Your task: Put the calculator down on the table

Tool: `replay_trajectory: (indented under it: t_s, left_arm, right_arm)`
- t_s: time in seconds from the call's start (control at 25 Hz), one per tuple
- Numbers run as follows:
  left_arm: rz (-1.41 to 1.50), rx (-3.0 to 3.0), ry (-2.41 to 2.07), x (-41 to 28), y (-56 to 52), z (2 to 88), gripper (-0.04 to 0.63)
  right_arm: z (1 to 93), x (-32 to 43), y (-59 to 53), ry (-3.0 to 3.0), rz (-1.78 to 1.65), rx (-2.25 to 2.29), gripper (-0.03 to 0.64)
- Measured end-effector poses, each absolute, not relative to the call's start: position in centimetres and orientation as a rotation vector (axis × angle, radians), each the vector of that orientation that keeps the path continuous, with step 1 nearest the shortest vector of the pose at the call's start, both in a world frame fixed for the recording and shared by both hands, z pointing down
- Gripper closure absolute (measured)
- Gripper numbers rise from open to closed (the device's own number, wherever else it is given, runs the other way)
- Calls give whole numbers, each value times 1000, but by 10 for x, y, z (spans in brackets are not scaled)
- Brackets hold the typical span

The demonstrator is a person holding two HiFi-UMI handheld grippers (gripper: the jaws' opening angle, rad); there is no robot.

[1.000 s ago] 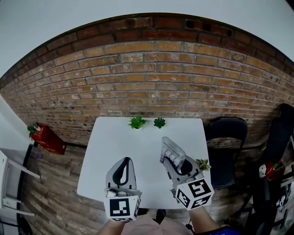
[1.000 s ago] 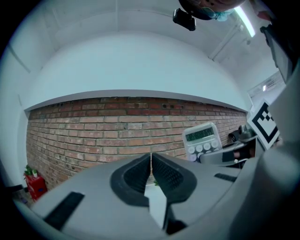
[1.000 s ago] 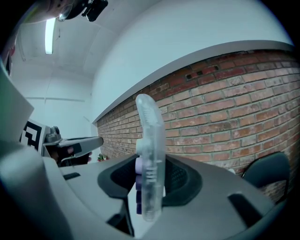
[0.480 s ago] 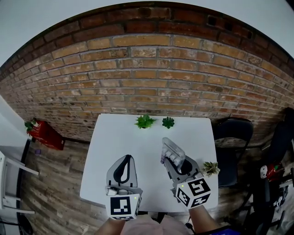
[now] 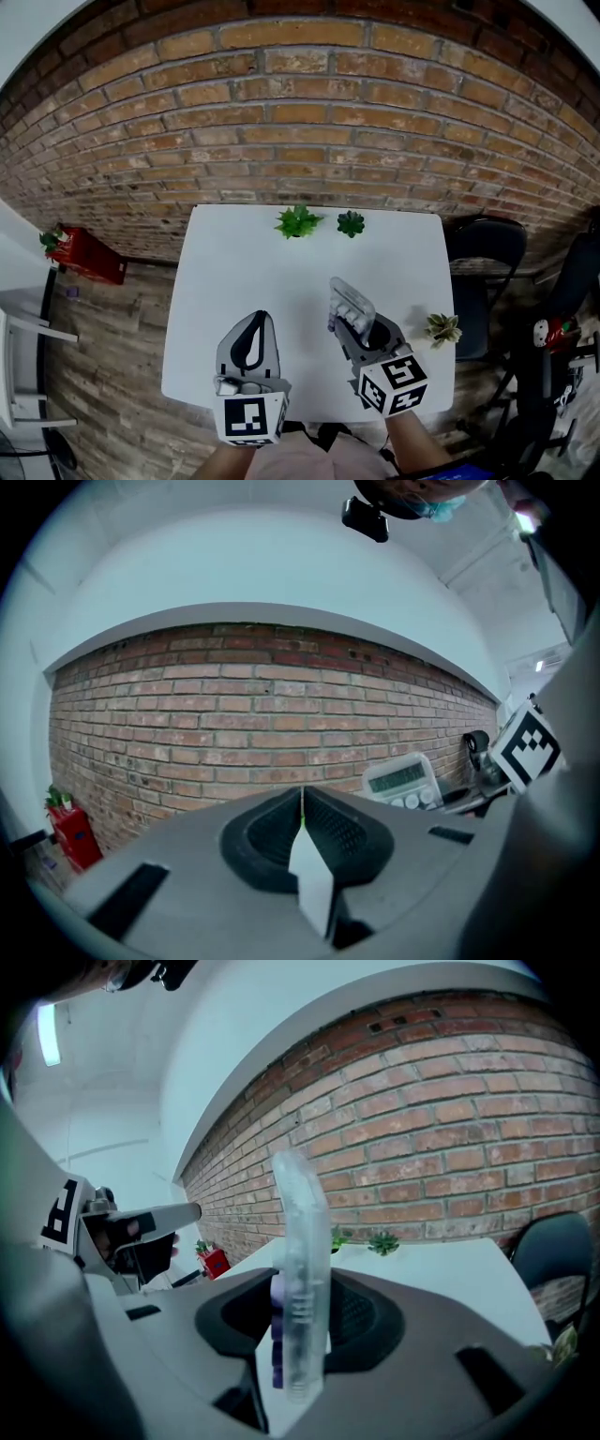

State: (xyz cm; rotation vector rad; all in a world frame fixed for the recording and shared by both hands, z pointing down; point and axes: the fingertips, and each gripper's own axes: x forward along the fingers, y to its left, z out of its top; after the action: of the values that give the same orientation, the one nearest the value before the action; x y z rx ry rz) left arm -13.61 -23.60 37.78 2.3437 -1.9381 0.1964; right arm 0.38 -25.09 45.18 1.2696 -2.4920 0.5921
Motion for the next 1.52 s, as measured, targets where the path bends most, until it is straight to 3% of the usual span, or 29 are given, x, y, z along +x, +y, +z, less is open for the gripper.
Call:
replay_trajectory:
  t_s: [0.76,1.52]
  left_arm:
    - [331,2225,-1841,-161,-252,453,577]
    - [349,2200,-1818,-170,-271,470,577]
  right_arm:
    - [569,-18,-236,-2284,954,1152,480]
    - [592,-19,-249,-2208,1170,1127,454]
